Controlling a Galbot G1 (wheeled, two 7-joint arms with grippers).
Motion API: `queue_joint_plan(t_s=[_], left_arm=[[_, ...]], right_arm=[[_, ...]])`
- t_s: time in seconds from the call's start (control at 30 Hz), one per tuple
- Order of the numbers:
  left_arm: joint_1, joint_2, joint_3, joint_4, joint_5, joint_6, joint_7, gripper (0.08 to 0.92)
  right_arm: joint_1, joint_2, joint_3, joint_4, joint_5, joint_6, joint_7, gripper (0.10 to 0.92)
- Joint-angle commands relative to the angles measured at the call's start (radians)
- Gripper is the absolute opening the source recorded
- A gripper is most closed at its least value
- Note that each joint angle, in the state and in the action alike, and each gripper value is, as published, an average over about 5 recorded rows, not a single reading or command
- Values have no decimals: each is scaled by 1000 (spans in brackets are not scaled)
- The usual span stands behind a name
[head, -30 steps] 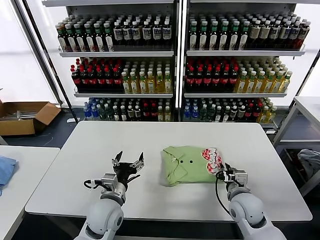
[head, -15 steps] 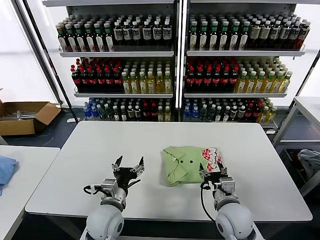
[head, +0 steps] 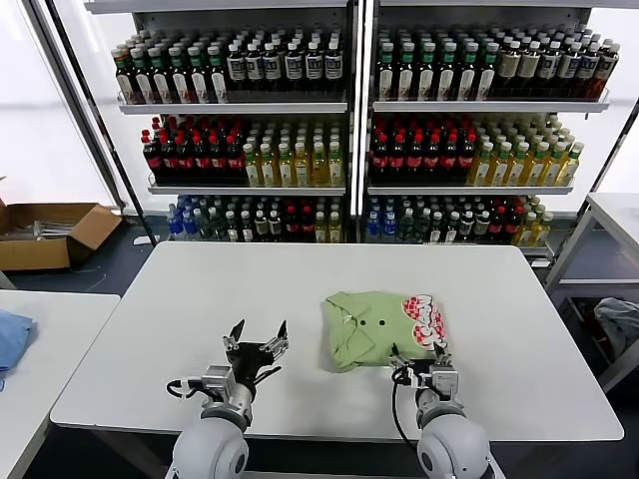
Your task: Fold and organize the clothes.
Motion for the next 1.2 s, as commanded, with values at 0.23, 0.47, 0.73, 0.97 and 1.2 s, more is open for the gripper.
queue_joint_plan(t_s=[0.23, 0.47, 0.73, 0.97, 1.2], left_arm=[[8, 1, -4, -2, 1, 1, 2, 823], [19, -4, -6, 0, 2, -2, 3, 823], [48, -15, -11, -19, 10, -5, 3, 823], [73, -8, -37, -34, 8, -5, 3, 823], [70, -7, -37, -27, 8, -1, 3, 823]], right_arm=[[-23, 0, 38, 86, 101, -1, 0, 823], [42, -4, 38, 220, 37, 21, -74, 823], [315, 67, -80, -104, -37, 79, -76, 823], [389, 130, -112, -321, -69, 124, -91, 823], [361, 137, -118, -379, -75, 101, -95, 823]])
